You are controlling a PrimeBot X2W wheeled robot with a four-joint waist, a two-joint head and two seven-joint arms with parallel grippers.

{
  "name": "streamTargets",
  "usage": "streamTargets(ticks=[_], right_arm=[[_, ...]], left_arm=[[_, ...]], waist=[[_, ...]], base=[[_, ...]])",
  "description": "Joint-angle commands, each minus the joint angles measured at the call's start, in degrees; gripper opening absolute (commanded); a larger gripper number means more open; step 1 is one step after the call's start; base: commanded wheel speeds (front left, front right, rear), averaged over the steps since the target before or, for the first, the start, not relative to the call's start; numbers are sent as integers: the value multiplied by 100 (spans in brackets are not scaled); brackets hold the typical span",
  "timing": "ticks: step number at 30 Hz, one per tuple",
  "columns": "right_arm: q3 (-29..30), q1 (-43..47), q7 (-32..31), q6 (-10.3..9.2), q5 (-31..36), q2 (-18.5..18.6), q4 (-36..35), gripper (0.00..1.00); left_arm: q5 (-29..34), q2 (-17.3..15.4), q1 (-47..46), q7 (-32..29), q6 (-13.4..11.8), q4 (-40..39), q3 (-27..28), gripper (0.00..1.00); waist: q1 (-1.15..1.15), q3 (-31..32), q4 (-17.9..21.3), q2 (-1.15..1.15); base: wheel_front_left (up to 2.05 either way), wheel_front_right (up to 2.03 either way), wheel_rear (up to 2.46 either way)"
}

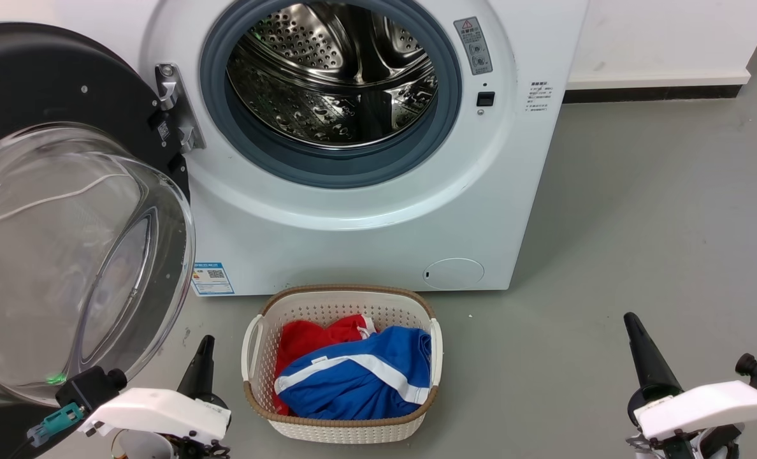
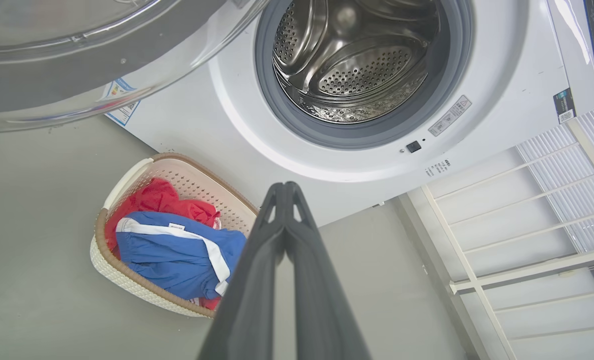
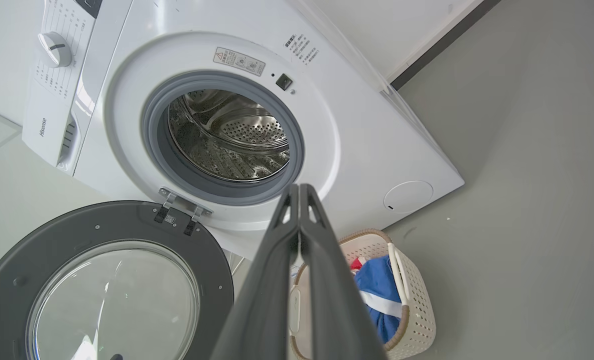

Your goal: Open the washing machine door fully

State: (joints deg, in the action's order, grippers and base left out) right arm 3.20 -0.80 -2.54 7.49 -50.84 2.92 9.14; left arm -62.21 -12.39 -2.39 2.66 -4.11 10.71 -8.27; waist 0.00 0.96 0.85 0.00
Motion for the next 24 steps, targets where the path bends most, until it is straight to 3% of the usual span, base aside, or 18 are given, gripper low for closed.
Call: streamTargets(ticks=[1, 24], right_arm=[[20, -152, -9, 0, -142, 19, -38, 0], [134, -315, -153, 0, -1654, 19, 158, 0]], left_arm=[[-102, -4, -162, -25, 49, -36, 83, 0], [-1221, 335, -263, -343, 476, 98, 588, 0]], waist=[[0, -1, -1, 0], [0, -35, -26, 0]], base=[[0, 0, 0], [0, 0, 0]])
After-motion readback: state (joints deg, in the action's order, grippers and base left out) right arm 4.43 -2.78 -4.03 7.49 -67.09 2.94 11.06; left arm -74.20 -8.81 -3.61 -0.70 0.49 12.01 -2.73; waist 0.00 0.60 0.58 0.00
